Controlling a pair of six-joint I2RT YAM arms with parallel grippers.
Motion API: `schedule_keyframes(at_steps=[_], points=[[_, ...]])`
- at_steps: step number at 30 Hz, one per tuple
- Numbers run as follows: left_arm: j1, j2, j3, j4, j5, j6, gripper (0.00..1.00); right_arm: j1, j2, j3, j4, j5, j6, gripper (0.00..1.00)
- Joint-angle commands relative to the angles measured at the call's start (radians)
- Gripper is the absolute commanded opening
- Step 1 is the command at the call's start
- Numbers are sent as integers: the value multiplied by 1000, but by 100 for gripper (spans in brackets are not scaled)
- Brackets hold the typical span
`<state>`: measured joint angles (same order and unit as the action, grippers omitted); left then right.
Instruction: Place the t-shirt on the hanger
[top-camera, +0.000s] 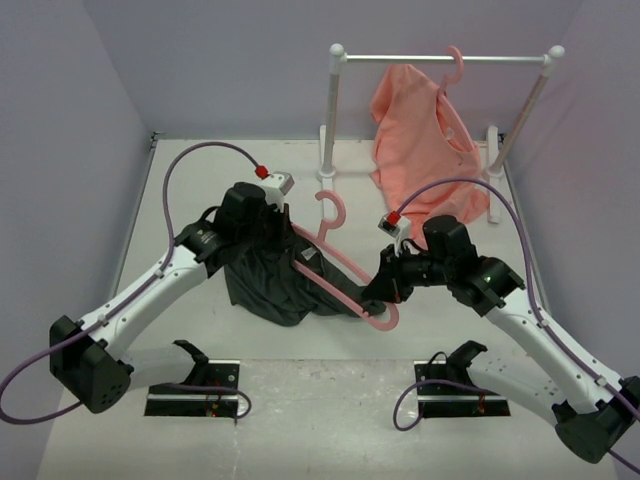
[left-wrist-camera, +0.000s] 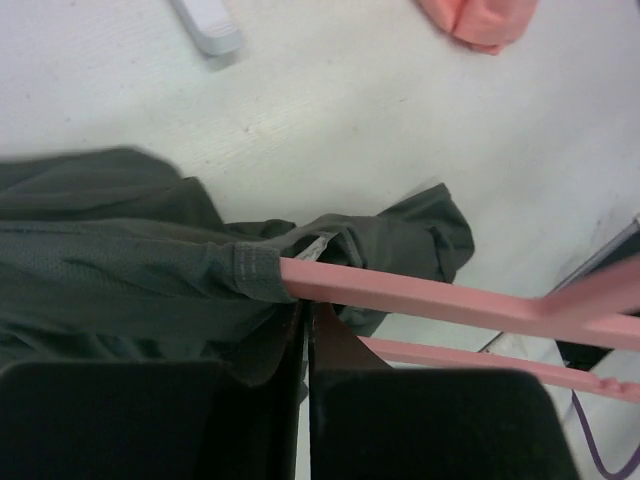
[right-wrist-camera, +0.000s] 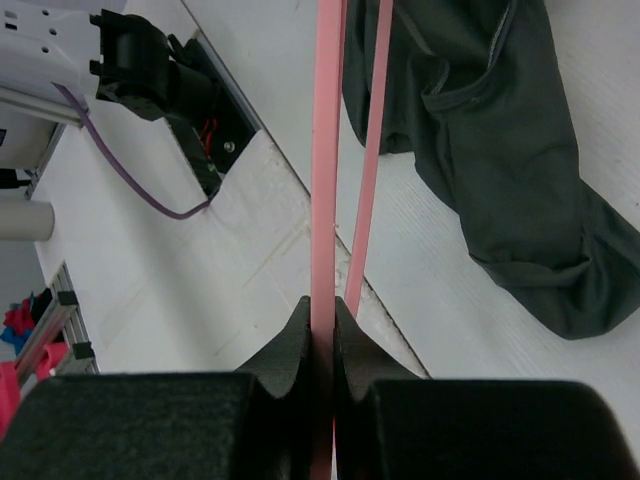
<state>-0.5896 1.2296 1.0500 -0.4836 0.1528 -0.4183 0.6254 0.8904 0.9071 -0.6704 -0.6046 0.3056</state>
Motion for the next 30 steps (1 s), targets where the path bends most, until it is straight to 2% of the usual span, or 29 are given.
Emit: schedule_keyframes(at_steps=[1, 9, 11, 16, 19, 22, 24, 25, 26, 27, 28, 30], points=[[-36, -103, 70, -34, 4, 56, 0, 9, -3, -24, 179, -85, 42, 0], [-90, -177, 154, -114, 95, 84, 0, 84, -103, -186, 597, 67, 158, 0], [-115, -164, 199, -156, 101, 111, 0, 108, -99, -192, 626, 104, 160, 0], [-171, -148, 283, -254, 13, 141, 0, 183, -48, -161, 650, 232, 123, 0], [-176, -166, 308, -274, -3, 151, 0, 185, -48, -174, 699, 261, 123, 0], [-176, -159, 383, -345, -91, 163, 0, 185, -85, -216, 779, 335, 129, 0], [-176, -141, 462, -404, -182, 176, 0, 185, -141, -275, 895, 362, 138, 0], [-176, -129, 513, -433, -217, 178, 18, 185, -167, -309, 948, 379, 141, 0], [-176, -117, 566, -461, -250, 180, 48, 184, -190, -347, 993, 395, 141, 0], [-176, -108, 615, -481, -281, 182, 93, 183, -205, -389, 1026, 406, 138, 0], [-176, -96, 670, -501, -288, 184, 100, 184, -218, -407, 1058, 415, 136, 0], [-176, -60, 818, -548, -363, 207, 100, 184, -237, -428, 1087, 420, 114, 0]])
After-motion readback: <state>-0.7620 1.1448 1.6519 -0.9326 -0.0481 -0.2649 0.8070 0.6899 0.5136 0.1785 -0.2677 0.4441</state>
